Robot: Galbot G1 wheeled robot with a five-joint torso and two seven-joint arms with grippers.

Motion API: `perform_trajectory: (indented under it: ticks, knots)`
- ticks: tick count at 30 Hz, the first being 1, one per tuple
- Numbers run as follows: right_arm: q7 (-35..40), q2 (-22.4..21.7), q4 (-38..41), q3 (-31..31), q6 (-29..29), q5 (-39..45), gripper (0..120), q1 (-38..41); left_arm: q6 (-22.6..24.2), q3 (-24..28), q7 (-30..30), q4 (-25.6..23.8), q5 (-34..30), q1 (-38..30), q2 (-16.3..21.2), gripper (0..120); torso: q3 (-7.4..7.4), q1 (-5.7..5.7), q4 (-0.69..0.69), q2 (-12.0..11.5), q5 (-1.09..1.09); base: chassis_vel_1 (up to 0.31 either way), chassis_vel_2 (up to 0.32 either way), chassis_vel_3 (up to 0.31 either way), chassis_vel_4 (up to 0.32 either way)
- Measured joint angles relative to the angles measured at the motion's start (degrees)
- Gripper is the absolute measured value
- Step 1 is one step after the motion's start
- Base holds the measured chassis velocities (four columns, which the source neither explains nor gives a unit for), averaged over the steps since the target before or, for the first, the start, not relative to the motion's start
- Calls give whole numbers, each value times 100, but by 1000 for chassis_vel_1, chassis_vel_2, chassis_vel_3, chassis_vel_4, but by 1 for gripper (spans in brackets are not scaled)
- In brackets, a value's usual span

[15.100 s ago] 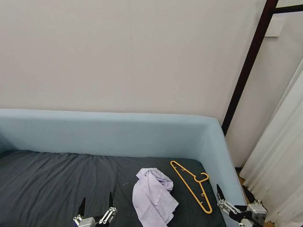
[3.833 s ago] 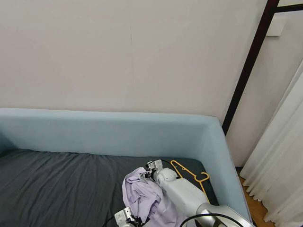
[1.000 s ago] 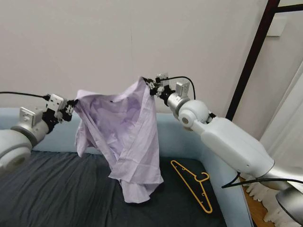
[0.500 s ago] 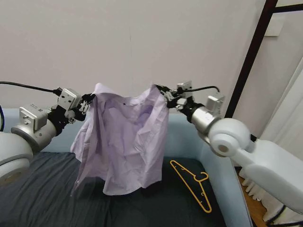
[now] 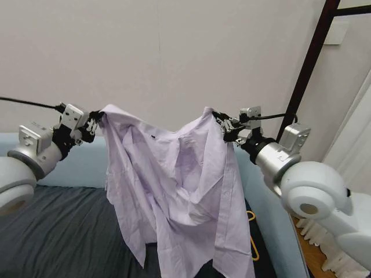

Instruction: Pick up the clothes from the sofa and hang them on the clothes hanger.

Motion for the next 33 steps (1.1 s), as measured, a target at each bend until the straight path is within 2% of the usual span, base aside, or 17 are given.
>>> perform_trajectory:
  ticks: [4, 6, 8, 11, 12, 16, 18, 20, 26, 30, 33]
  knots:
    - [26, 232, -143, 24, 30, -203, 0, -535, 41, 50, 4, 103, 178, 297, -223, 0, 1, 0, 0, 0, 5, 0, 0, 0, 0]
    - [-29, 360, -252, -21, 109, -457, 0, -886, 110, 117, -1, 180, 288, 551, -417, 0, -1, 0, -6, 0, 3, 0, 0, 0, 0]
    - [-75, 440, -335, -98, 152, -564, 0, -974, 135, 154, -12, 205, 336, 639, -499, 0, -1, -1, -5, 0, 2, 0, 0, 0, 0]
    - [-241, 888, -844, -306, 408, -1113, 0, -1322, 127, 729, -20, 662, 744, 459, -1132, 0, -1, -1, 0, 0, 2, 0, 0, 0, 0]
    - [-241, 888, -844, -306, 408, -1113, 0, -1322, 127, 729, -20, 662, 744, 459, -1132, 0, -1, -1, 0, 0, 2, 0, 0, 0, 0]
    - [-510, 1405, -1907, -426, 801, -1689, 0, -1574, 37, 1942, -30, 1343, 1100, -260, -1894, 0, 0, 0, -4, 0, 1, 0, 0, 0, 0]
    - [-560, 1501, -2138, -461, 875, -1779, 0, -1601, 32, 2069, -36, 1450, 1117, -337, -2009, 0, 0, 0, -5, 0, 1, 0, 0, 0, 0]
    - [-686, 1785, -2738, -522, 1054, -1994, 0, -1638, 18, 2398, -72, 1834, 1158, -525, -2470, 0, 0, 0, -5, 0, 4, 0, 0, 0, 0]
    - [-950, 2142, -3677, -599, 1295, -2257, 0, -1639, 17, 2760, -128, 2566, 1371, -763, -3270, 0, 0, 0, -3, 0, 4, 0, 0, 0, 0]
    - [-1087, 2153, -3894, -605, 1314, -2261, 0, -1621, 23, 2826, -146, 2873, 1470, -839, -3502, 0, 0, 0, -4, 0, 2, 0, 0, 0, 0]
    - [-1215, 2124, -4008, -649, 1341, -2266, 0, -1621, 25, 2811, -152, 2933, 1481, -807, -3540, 0, 0, 0, -4, 0, 4, 0, 0, 0, 0]
